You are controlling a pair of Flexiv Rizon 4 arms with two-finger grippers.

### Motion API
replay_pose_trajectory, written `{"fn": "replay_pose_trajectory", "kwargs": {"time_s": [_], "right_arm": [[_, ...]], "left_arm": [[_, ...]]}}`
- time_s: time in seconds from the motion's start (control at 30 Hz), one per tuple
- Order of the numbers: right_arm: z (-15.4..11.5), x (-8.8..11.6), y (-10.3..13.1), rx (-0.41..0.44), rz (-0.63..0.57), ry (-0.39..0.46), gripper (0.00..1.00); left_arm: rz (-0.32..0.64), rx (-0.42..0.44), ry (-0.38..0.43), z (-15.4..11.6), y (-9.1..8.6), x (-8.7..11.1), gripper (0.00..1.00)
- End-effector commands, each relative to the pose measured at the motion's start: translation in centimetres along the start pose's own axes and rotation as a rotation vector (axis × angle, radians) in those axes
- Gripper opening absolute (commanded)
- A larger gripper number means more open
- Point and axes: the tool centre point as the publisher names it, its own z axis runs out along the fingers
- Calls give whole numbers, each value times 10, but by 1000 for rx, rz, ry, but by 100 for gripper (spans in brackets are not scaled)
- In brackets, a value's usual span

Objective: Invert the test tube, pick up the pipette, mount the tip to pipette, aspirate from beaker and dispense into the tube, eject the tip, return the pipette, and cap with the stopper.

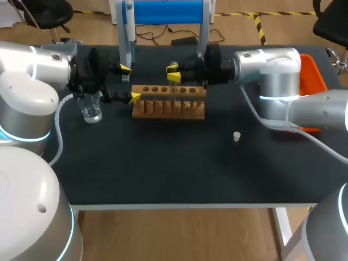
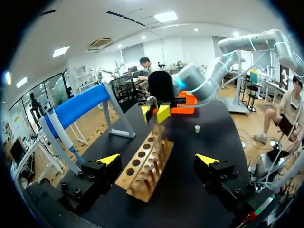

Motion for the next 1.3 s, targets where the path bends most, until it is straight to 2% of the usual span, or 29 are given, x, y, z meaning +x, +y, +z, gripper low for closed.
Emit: {"fn": "replay_pose_trajectory", "kwargs": {"time_s": [0.03, 0.9, 1.3], "right_arm": [[-2, 2, 7, 5, -6, -2, 0], [1, 0, 31, 66, 0, -23, 0], [2, 1, 45, 52, 7, -39, 0]], "left_arm": [[0, 1, 1, 0, 0, 0, 100], [0, 1, 1, 0, 0, 0, 100], [0, 1, 1, 0, 0, 0, 100]]}}
